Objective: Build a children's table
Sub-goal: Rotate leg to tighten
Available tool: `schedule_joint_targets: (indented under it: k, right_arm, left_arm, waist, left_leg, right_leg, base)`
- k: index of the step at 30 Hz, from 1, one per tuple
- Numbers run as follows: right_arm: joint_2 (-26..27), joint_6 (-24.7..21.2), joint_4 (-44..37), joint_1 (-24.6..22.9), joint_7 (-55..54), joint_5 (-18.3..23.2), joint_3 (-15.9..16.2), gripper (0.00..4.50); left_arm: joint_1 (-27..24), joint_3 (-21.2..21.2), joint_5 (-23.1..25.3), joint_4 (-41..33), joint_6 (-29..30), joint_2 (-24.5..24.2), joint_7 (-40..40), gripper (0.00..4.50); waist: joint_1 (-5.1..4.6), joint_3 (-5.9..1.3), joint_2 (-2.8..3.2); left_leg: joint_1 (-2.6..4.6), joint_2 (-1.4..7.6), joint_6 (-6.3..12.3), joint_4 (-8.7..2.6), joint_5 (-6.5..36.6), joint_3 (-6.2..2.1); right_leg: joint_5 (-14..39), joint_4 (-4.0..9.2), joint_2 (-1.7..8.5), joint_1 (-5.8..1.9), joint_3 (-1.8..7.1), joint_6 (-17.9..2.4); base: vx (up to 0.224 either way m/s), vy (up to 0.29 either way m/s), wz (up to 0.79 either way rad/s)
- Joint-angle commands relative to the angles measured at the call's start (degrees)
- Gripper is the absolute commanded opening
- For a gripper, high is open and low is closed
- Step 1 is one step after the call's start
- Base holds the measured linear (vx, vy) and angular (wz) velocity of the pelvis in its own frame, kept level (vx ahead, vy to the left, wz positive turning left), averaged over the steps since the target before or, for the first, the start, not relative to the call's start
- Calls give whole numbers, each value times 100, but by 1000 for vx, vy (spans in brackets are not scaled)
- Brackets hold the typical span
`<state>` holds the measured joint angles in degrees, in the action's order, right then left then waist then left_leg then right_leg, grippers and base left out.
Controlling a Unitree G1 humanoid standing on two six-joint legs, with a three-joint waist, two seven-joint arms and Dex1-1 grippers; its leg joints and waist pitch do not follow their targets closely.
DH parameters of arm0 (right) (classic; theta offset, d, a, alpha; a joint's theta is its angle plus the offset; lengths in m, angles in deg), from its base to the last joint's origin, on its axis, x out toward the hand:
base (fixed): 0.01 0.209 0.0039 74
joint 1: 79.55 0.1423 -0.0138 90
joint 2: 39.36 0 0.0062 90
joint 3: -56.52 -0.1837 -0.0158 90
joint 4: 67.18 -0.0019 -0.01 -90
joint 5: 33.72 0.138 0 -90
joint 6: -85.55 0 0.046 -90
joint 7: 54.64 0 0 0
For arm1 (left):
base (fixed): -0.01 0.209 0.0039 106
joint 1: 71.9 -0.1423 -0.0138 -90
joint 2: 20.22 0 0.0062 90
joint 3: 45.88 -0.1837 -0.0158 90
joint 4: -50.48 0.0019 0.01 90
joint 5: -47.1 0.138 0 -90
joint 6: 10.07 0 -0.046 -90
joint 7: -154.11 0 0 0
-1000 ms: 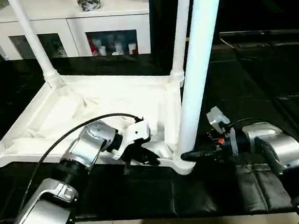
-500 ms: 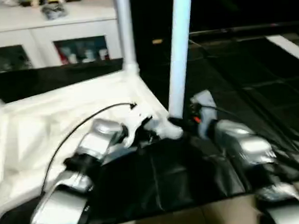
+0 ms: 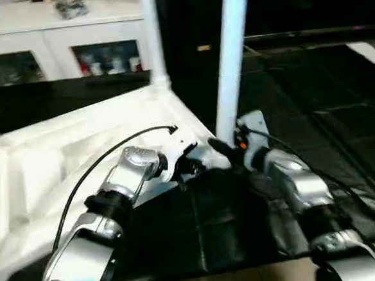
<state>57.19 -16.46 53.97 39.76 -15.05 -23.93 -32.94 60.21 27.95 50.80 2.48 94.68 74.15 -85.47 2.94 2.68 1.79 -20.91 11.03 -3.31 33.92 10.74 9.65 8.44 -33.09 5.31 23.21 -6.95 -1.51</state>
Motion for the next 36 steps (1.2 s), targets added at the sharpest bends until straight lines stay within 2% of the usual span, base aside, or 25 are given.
schedule_joint_targets:
  k: [1, 4, 5, 6, 8, 9, 12, 15, 18, 21, 24, 26, 32, 36]
  right_arm:
    - [-176, -58, -260, -107, 562, 158, 184, 331]
    - [-451, -61, -409, -219, 982, 233, 213, 346]
    - [-728, -51, -493, -318, 1387, 255, 249, 357]
    - [-802, -41, -514, -345, 1506, 258, 265, 369]
    - [-1054, -25, -602, -432, 1949, 288, 340, 369]
    - [-1221, -30, -696, -489, 2286, 337, 405, 369]
    - [-1527, -182, -942, -567, 3039, 577, 522, 369]
    - [-1712, -257, -1078, -572, 3547, 704, 671, 369]
    - [-1771, -267, -1093, -544, 3756, 705, 752, 369]
    - [-1809, -269, -1034, -475, 3958, 683, 849, 369]
    - [-1822, -284, -1021, -448, 4004, 687, 880, 369]
    - [-1826, -296, -1017, -437, 4057, 689, 916, 354]
    - [-1779, -290, -981, -399, 4100, 698, 940, 315]
    - [-1754, -328, -977, -390, 4148, 740, 954, 270]
  left_arm:
    - [-37, -181, -151, -252, -228, -41, -576, 0]
    - [-87, -263, -167, -328, -323, -178, -900, 0]
    - [-155, -367, -196, -449, -425, -342, -1298, 0]
    - [-173, -392, -204, -484, -443, -385, -1399, 0]
    - [-223, -481, -204, -577, -514, -527, -1702, 0]
    - [-244, -558, -164, -599, -592, -628, -1863, 0]
    - [-272, -682, -97, -599, -806, -809, -2169, 0]
    - [-284, -770, -90, -647, -913, -923, -2395, 0]
    - [-290, -805, -103, -683, -960, -962, -2484, 0]
    - [-312, -863, -121, -735, -1040, -1010, -2600, 0]
    - [-316, -871, -121, -743, -1065, -1014, -2633, 0]
    - [-328, -876, -120, -755, -1078, -1010, -2642, 0]
    - [-359, -895, -125, -798, -1091, -1021, -2667, 0]
    - [-379, -908, -130, -824, -1089, -1027, -2673, 0]
  waist:
    - [33, -415, -15]
    - [112, -393, -11]
    - [145, -390, -17]
    - [179, -384, -28]
    - [219, -388, -26]
    - [248, -392, -36]
    - [264, -384, -38]
    - [287, -383, -45]
    - [293, -388, -45]
    - [329, -394, -80]
    - [351, -396, -69]
    - [352, -396, -87]
    - [356, -401, -90]
    - [357, -406, -89]
  left_leg:
    - [48, 223, 574, -356, 915, -20]
    - [98, 244, 470, -370, 1148, 3]
    - [105, 251, 416, -381, 1203, 3]
    - [83, 260, 399, -384, 1175, 8]
    - [79, 259, 379, -388, 1205, 6]
    - [106, 264, 378, -380, 1219, 16]
    - [59, 251, 406, -383, 1174, 7]
    - [61, 253, 406, -381, 1170, 4]
    - [61, 256, 377, -383, 1158, -2]
    - [61, 262, 376, -380, 1087, 2]
    - [66, 266, 371, -382, 1035, 2]
    - [64, 268, 367, -380, 1030, 4]
    - [49, 261, 373, -376, 977, 3]
    - [49, 261, 381, -372, 936, 3]
  right_leg:
    - [1028, 323, 363, -372, 326, -1357]
    - [1301, 352, 356, -325, 334, -1317]
    - [1453, 357, 357, -329, 336, -1261]
    - [1500, 352, 364, -339, 349, -1222]
    - [1576, 359, 374, -344, 349, -1177]
    - [1584, 360, 371, -319, 358, -1162]
    - [1683, 362, 369, -343, 348, -1112]
    - [1847, 378, 379, -337, 348, -1049]
    - [1887, 382, 379, -327, 342, -1052]
    - [1859, 369, 381, -323, 346, -1065]
    - [1810, 358, 379, -315, 349, -1072]
    - [1780, 349, 381, -316, 354, -1081]
    - [1736, 341, 386, -326, 355, -1070]
    - [1701, 333, 382, -328, 354, -1081]
  base:
    - [0, 0, 0]
    - [0, 0, 0]
    - [0, 0, 0]
    - [0, 0, 0]
    - [0, 0, 0]
    - [0, 0, 0]
    - [0, 0, 0]
    - [0, 0, 0]
    - [0, 0, 0]
    - [0, 0, 0]
    - [0, 0, 0]
    - [0, 0, 0]
    - [0, 0, 0]
    - [0, 0, 0]
